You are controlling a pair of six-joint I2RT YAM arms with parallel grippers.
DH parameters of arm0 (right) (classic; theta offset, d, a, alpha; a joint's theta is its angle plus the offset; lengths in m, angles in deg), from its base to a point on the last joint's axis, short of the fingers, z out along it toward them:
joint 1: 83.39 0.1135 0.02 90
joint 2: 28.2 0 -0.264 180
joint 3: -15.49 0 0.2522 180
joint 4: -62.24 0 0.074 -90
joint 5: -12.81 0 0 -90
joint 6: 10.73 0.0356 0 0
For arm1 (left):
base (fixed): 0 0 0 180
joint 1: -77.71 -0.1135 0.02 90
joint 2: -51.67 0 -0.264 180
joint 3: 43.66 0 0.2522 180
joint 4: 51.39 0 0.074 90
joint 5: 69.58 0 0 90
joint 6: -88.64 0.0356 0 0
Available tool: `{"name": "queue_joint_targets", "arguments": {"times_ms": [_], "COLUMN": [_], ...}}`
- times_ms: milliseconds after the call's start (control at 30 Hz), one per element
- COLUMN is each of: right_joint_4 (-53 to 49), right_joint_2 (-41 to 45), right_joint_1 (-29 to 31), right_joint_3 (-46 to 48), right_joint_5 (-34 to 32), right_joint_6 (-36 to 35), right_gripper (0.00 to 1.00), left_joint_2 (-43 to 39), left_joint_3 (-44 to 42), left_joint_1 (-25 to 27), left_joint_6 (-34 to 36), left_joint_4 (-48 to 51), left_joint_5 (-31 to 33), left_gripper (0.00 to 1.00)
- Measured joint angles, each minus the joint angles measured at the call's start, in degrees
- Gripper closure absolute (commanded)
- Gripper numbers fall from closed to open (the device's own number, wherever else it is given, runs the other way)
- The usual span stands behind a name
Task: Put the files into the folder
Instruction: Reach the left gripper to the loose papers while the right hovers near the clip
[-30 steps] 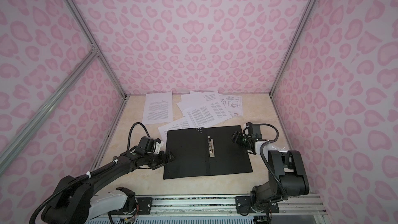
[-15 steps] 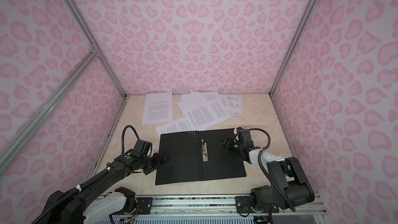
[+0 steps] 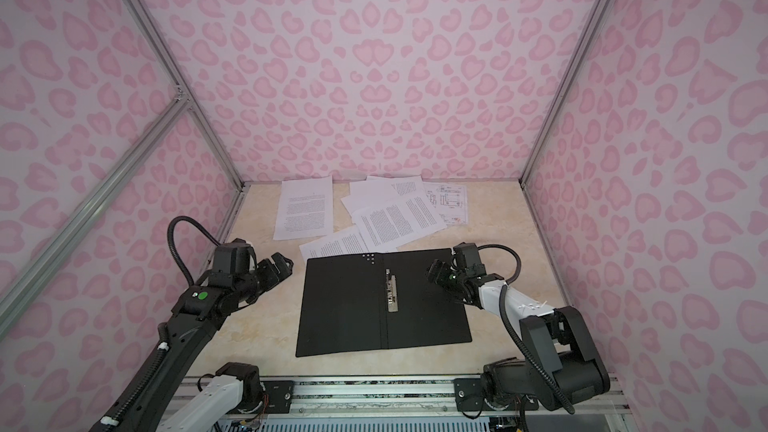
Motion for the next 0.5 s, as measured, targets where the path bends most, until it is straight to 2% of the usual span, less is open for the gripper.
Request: {"name": "queue_joint_targets", "arguments": {"times_ms": [200, 367, 500], "right_joint_4": [-1.01, -1.16, -1.95], "right_joint_2": [-0.70, -1.81, -1.95], "right_joint_1": [1.86, 2.58, 2.69], "right_joint_3": [-5.14, -5.53, -7.21], "right_joint_5": [1.55, 4.66, 7.30], "right_joint_6": [-2.78, -4.96, -7.48], "right_gripper": [0.14, 0.12, 0.11], "left_joint_2": [16.72, 36.11, 51.78], "left_joint_3": [10.23, 20.31, 31.19], "left_joint_1": [-7.76, -13.86, -16.20], "left_joint_6": [4.09, 4.79, 7.89], "left_joint_4": [-4.39, -8.81, -9.62], "left_joint_5": [-6.82, -9.44, -10.32], "left_gripper": [0.00, 0.09, 0.15]}}
